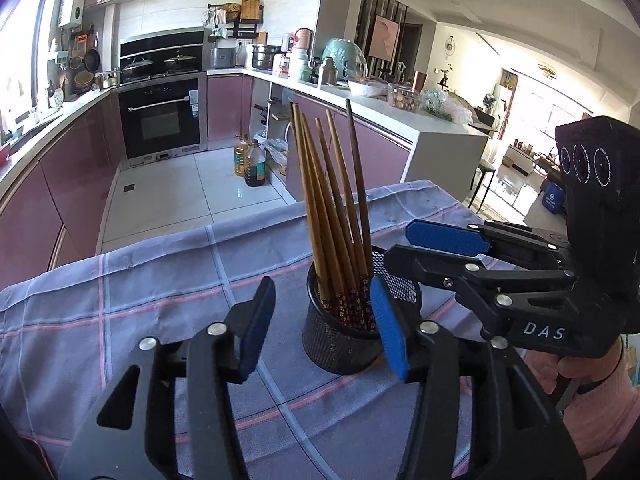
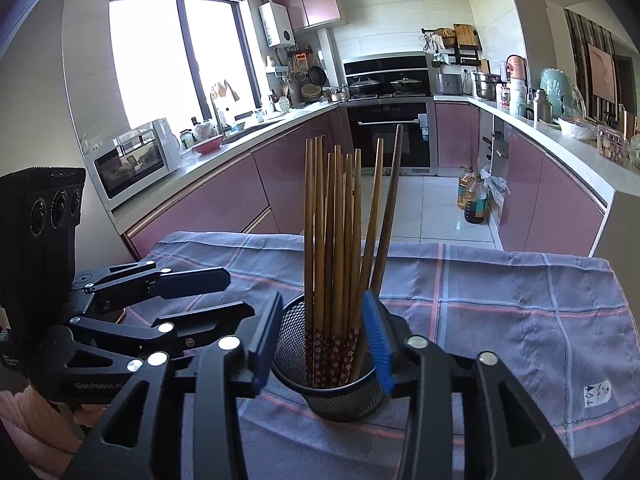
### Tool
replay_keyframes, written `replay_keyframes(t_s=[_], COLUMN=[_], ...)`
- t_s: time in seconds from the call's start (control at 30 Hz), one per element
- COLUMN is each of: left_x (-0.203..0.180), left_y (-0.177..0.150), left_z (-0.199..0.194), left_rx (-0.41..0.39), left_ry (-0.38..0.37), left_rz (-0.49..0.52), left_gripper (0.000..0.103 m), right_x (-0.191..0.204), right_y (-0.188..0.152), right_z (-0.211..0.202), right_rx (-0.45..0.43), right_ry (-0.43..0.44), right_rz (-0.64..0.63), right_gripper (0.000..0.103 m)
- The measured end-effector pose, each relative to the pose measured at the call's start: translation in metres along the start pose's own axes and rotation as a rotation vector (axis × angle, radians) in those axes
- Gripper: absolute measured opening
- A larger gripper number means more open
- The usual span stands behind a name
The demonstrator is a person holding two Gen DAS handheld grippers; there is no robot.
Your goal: Organize utensils
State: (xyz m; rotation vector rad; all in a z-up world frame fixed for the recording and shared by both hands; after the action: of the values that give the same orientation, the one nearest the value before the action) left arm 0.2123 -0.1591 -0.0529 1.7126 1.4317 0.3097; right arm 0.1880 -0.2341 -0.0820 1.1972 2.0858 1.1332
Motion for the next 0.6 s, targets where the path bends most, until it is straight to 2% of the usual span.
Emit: replay_keyframes(t_s=[0.07,0.1,0.13,0.2,0.3,0.37,0.43,0.6], left_x=[0.007,0.011,0.015,0.023,0.036,0.043,0.048,0.058], left_y=[-0.006,-0.007,-0.009,-0.013,-0.016,-0.018,-0.019,-0.025], left_z=[-0.008,-0.012,-0.016,-0.025,-0.039,-0.049,-0.058,-0.081], left_rx=[-0.021,-0.036,-0.052,-0.085,-0.148,-0.19,-0.231,-0.313], left_ry=[0.016,0.035,0.053,0.086,0.135,0.165,0.187,0.213], left_rz=[-0.008,-0.014,-0.018,-0.026,-0.049,-0.066,-0.08,-0.125], left_gripper=[0.06,0.067,0.07,0.083,0.097,0.098,0.098,0.097], right_x=[0.003,0.004,0.006,0.007,0.013,0.018,0.024,0.037], right_y=[-0.004,-0.007,-0.009,-0.011,-0.015,-0.016,-0.018,-0.018], right_z=[-0.004,-0.006,-0.008,-0.011,-0.016,-0.018,-0.02,-0.03], right_rx=[-0.009,-0.014,-0.02,-0.036,-0.062,-0.077,-0.094,-0.157], right_ry=[-0.01,-0.013,-0.014,-0.025,-0.048,-0.064,-0.07,-0.114], right_rz=[0.006,0.01,0.015,0.024,0.009,-0.004,-0.014,-0.036], right_gripper=[0.053,0.055,0.062,0.072,0.084,0.088,0.096,0.096])
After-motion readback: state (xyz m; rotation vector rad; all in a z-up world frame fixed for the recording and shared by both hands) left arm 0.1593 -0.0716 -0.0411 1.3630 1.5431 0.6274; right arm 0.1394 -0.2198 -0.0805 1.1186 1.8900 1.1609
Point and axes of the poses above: each gripper's, at about its wrist camera, not at the fingertips, and z roughly the way its jaws point, x to its left, y to its top, the point moved 9 cm from there along z, roughly the way its jaws point, and after that the axes turned 14 degrees about -z, right-handed, at the moved point
